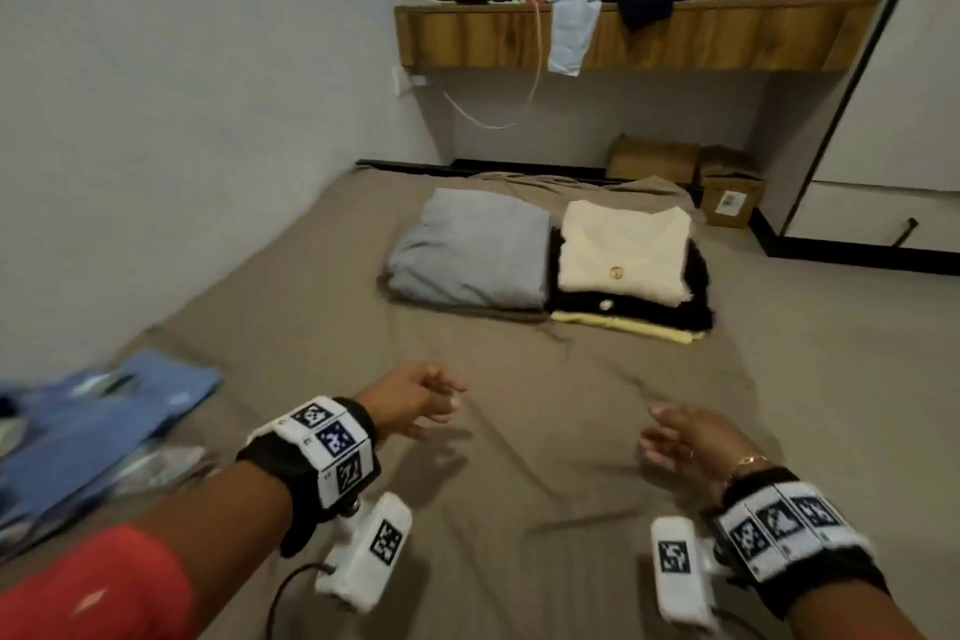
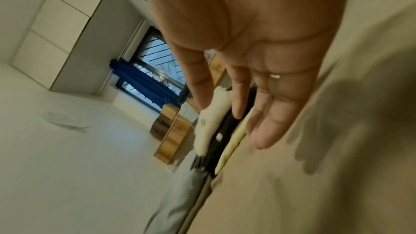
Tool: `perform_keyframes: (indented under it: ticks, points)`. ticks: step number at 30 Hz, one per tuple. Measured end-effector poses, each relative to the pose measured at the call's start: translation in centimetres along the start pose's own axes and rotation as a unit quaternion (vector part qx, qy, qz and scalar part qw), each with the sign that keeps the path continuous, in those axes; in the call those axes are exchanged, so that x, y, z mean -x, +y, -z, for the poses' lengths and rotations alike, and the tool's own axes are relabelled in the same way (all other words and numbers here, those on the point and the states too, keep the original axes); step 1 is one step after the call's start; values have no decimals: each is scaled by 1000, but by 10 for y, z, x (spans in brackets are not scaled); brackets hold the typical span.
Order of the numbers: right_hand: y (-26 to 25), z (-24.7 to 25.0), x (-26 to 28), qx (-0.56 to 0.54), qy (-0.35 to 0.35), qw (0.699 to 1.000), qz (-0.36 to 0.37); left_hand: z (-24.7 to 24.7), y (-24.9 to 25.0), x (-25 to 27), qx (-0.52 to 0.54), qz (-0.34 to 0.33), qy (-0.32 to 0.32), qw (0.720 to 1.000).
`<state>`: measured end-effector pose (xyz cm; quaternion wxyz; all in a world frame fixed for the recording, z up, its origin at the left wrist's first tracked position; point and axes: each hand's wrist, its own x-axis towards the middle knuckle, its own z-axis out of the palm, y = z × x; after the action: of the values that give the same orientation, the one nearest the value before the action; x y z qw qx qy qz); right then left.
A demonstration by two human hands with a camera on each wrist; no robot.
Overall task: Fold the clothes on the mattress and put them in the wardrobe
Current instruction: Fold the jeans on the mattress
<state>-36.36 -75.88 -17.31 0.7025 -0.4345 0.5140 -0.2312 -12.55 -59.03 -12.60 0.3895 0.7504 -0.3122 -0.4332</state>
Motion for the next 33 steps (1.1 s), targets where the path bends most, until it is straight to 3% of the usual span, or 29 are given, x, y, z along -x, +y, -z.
perform_keyframes:
  ticks: [9, 13, 18, 20, 21, 23, 25, 27, 29, 31, 33]
  points:
    - [96, -136, 156, 119, -217, 969, -16, 115, -92, 235, 39, 16, 177, 983]
    - [111, -204, 206, 194, -309, 931, -4, 172, -123, 319, 56, 5, 263, 963]
    - [119, -292, 253, 250, -402, 880, 48, 224, -174, 391, -48, 12, 401, 915]
    - [124, -326, 274, 336, -412, 837, 131, 238, -195, 407, -163, 68, 423, 889]
    - [127, -342, 283, 386, -417, 801, 188, 243, -207, 410, -232, 103, 409, 876]
    - [133, -370, 302, 481, -426, 703, 305, 248, -228, 413, -322, 140, 364, 863]
    - [142, -395, 317, 548, -433, 621, 357, 248, -251, 409, -350, 160, 362, 849]
    - [150, -414, 330, 583, -429, 573, 385, 246, -267, 400, -345, 166, 393, 836]
    - [159, -428, 336, 600, -421, 546, 406, 243, -273, 396, -319, 156, 423, 834]
    - [168, -438, 334, 605, -422, 545, 399, 247, -281, 391, -248, 134, 490, 825]
    - [174, -441, 331, 603, -427, 550, 389, 250, -281, 391, -108, 114, 570, 806]
